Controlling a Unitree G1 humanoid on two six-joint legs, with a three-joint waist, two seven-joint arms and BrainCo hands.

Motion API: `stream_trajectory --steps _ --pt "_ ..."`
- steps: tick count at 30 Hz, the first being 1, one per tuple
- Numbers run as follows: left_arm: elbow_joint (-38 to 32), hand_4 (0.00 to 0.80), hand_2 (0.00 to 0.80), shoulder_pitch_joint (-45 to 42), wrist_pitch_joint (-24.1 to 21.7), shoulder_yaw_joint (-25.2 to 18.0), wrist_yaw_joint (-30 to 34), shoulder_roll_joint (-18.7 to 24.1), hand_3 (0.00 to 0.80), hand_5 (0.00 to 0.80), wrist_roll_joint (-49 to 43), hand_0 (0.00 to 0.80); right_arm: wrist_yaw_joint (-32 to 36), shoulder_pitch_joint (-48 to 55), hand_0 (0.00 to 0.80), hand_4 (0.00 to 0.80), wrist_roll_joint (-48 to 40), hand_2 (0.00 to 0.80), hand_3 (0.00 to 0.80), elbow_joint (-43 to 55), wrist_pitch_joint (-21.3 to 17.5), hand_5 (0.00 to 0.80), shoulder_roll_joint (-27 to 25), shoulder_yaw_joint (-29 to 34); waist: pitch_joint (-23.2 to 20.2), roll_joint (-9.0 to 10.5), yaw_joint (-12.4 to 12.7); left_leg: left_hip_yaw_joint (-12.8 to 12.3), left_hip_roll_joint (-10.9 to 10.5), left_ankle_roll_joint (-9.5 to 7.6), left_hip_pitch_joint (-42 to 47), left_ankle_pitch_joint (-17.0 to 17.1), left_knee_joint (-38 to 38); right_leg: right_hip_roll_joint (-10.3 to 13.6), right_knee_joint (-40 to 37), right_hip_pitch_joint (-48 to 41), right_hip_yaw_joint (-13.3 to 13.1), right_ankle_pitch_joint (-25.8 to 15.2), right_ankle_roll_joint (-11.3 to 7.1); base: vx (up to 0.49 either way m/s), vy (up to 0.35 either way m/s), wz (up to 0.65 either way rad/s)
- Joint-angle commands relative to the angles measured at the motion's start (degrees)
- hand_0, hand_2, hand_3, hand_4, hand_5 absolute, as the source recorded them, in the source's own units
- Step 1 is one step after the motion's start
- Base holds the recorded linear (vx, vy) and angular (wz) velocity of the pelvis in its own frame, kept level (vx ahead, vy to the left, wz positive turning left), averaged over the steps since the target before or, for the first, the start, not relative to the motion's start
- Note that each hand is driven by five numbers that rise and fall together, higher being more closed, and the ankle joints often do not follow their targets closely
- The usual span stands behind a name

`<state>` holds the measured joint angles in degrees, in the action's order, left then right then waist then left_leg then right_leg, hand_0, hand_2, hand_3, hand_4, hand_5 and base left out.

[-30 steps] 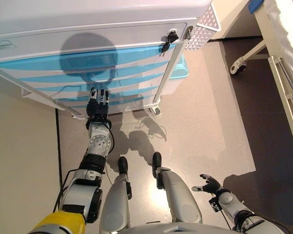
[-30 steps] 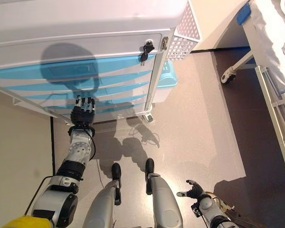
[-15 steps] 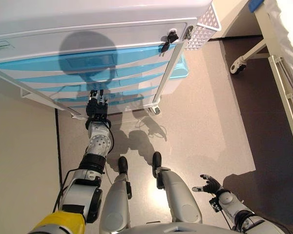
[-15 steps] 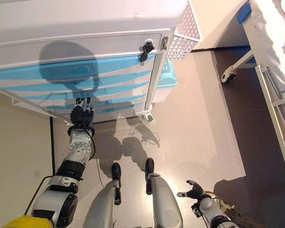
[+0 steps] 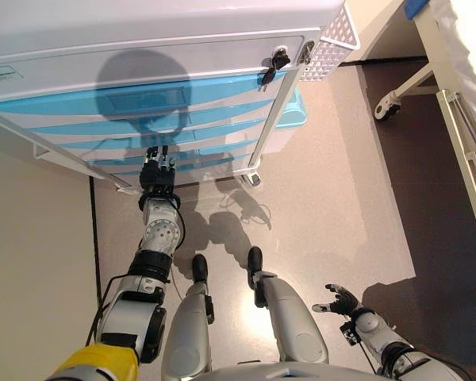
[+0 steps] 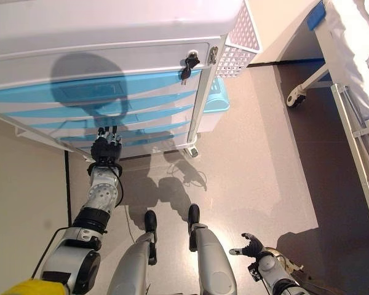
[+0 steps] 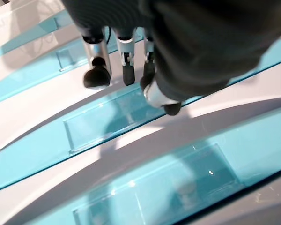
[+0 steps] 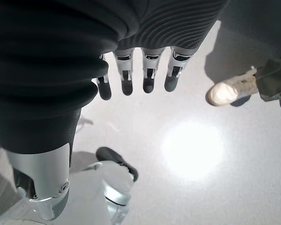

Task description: Open the drawer and pick up the medicine

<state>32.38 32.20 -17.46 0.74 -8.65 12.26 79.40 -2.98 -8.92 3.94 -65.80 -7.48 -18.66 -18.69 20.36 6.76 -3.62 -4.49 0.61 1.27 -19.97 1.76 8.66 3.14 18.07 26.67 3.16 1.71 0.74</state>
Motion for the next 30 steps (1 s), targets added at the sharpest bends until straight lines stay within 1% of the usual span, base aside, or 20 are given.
stream_trajectory --steps 1,9,10,11,18,26,30 --pt "-11.8 0.8 0.8 6.5 -4.4 -3.3 8.3 4.2 0.8 0.8 -7.7 0.8 -0.2 2.1 0.0 0.0 1.4 0.0 0.0 -1.5 0.8 0.0 -2.4 -2.0 -5.5 -2.06 0.0 1.6 -2.8 -2.4 -4.7 -3.7 5.9 -0.1 -0.3 -0.8 0.0 -2.2 -3.02 0.0 0.0 0.0" --pt "-11.7 0.8 0.8 4.0 -4.2 -4.3 8.4 3.8 0.8 0.8 -7.5 0.8 -0.5 1.8 0.0 0.0 1.7 0.0 0.0 -1.7 0.8 0.0 -2.1 -1.9 -5.4 -1.62 0.6 2.1 -2.6 -2.14 -4.6 -2.6 4.7 -0.2 -1.2 -0.9 0.7 -2.5 -3.0 -0.002 -0.007 0.01" --pt "-11.6 0.204 0.204 3.7 -4.4 -4.5 8.1 3.6 0.204 0.204 -7.6 0.204 -0.6 1.8 0.0 0.0 1.7 0.0 0.0 -1.7 0.7 0.0 -2.1 -1.9 -5.2 -1.51 0.7 2.2 -2.5 -2.08 -4.7 -2.5 4.6 -0.1 -1.2 -0.9 0.9 -2.5 -2.97 -0.006 -0.018 0.04" --pt "-11.6 0.0 0.0 3.7 -4.4 -4.5 8.1 3.6 0.0 0.0 -7.6 0.0 -0.6 1.8 0.0 0.0 1.7 0.0 0.0 -1.6 0.7 0.0 -2.1 -1.9 -5.2 -1.51 0.7 2.2 -2.5 -2.08 -4.7 -2.5 4.6 -0.1 -1.2 -0.9 0.9 -2.5 -2.97 0.0 0.0 0.0" --pt "-10.6 0.0 0.0 3.1 -4.3 -4.7 7.3 3.3 0.0 0.0 -7.9 0.0 -1.1 1.9 0.0 0.0 1.6 0.0 0.0 -1.4 0.7 0.0 -2.0 -1.8 -5.1 -1.34 0.8 2.4 -2.6 -2.12 -4.7 -2.5 4.7 -0.2 -0.9 -0.9 0.9 -2.4 -2.88 0.0 0.0 0.0" --pt "-7.8 0.0 0.0 1.9 -4.3 -5.2 6.0 1.3 0.0 0.0 -7.8 0.0 -1.7 2.0 0.0 0.0 1.5 0.0 0.0 -1.1 0.9 0.0 -1.9 -1.4 -5.1 -1.36 0.6 2.3 -2.5 -2.09 -4.7 -2.5 4.8 -0.1 -0.6 -0.7 0.6 -2.4 -2.79 0.0 0.0 0.0" --pt "-7.2 0.0 0.0 1.4 -4.1 -5.2 5.7 1.1 0.0 0.0 -7.9 0.0 -1.9 2.0 0.0 0.0 1.5 0.0 0.0 -0.9 0.9 0.0 -2.0 -1.3 -5.1 -1.37 0.5 2.2 -2.5 -2.08 -4.8 -2.5 4.7 -0.1 -0.6 -0.6 0.5 -2.5 -2.81 0.0 0.0 0.0"
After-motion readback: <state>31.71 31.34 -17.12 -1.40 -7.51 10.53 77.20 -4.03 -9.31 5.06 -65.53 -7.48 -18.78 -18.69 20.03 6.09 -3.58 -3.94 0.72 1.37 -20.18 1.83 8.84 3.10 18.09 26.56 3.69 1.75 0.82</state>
